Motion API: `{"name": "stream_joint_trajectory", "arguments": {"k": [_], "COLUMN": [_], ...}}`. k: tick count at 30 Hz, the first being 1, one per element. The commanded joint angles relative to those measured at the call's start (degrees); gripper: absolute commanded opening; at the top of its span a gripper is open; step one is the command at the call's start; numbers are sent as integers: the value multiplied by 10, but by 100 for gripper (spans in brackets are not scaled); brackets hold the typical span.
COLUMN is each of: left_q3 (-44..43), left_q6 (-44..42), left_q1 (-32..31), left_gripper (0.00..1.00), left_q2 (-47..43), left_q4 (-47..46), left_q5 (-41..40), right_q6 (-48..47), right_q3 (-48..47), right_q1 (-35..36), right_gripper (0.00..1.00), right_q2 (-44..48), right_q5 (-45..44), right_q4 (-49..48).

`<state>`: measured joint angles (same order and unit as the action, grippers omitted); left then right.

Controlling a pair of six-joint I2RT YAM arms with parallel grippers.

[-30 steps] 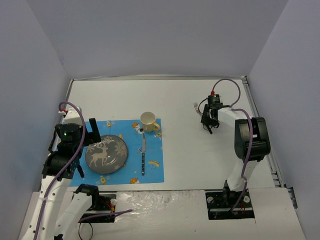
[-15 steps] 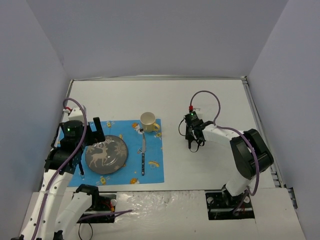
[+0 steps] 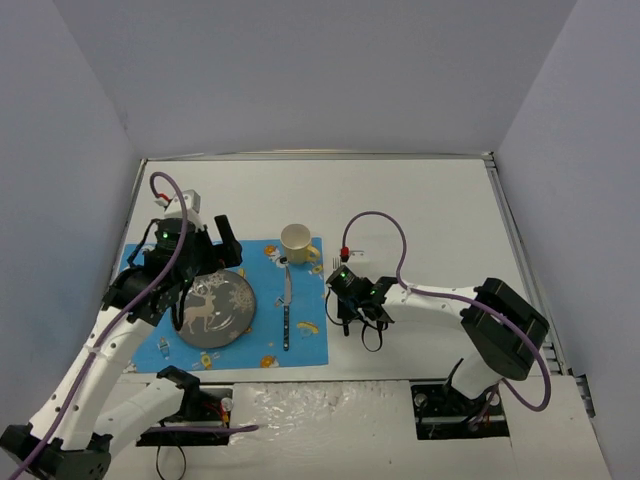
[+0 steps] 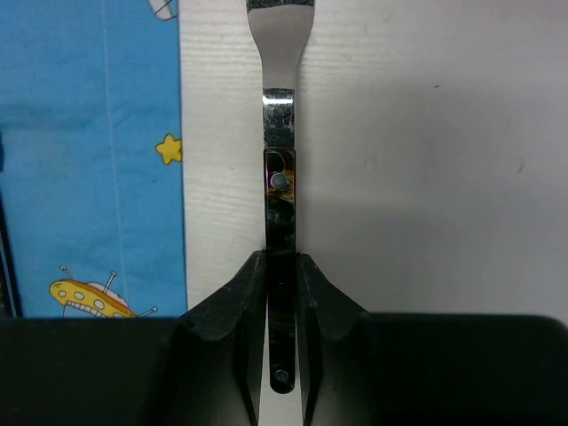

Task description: Set the dinner table for one person

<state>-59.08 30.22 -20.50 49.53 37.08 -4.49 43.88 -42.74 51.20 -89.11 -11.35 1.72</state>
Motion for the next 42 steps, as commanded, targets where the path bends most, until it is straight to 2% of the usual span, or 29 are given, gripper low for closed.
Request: {"name": "stream_joint_trajectory", "arguments": {"k": [1, 5, 8, 11, 15, 18, 26, 31, 35, 42], "left_q3": [-34, -56, -69, -81, -116, -145, -209, -245, -262, -255], "left_q6": [73, 99, 125, 154, 187, 206, 235, 242, 250, 257], "left_q1": [-99, -192, -240, -285, -343, -365, -410, -414, -413, -405], "left_gripper": [97, 97, 97, 97, 97, 97, 95, 84, 68, 57], "left_q2": [52, 128, 160, 211, 283, 341, 481, 558, 593, 622], "left_q4": [-58, -73, -90, -109, -110, -111, -93, -77, -67, -66], "left_q5": [-67, -145, -168, -211, -247, -253, -233, -200, -188, -177], "right_q6": [23, 19, 17, 17, 5, -14, -16, -20, -17, -14], "right_q3": [-9, -6, -7, -20, -30, -29, -32, -29, -22, -11], "right_q1": [21, 20, 20, 15, -37, -103, -158, -160, -160, -160], "right_gripper": [12, 37, 46, 60, 87, 99, 100, 100, 100, 100], "right_q2": [-7, 35, 82, 145, 247, 328, 465, 486, 486, 503], "right_q5": [-13, -24, -41, -106, -177, -182, -248, -263, -260, -263], "right_q4": [31, 33, 47, 115, 189, 209, 257, 257, 257, 257]}}
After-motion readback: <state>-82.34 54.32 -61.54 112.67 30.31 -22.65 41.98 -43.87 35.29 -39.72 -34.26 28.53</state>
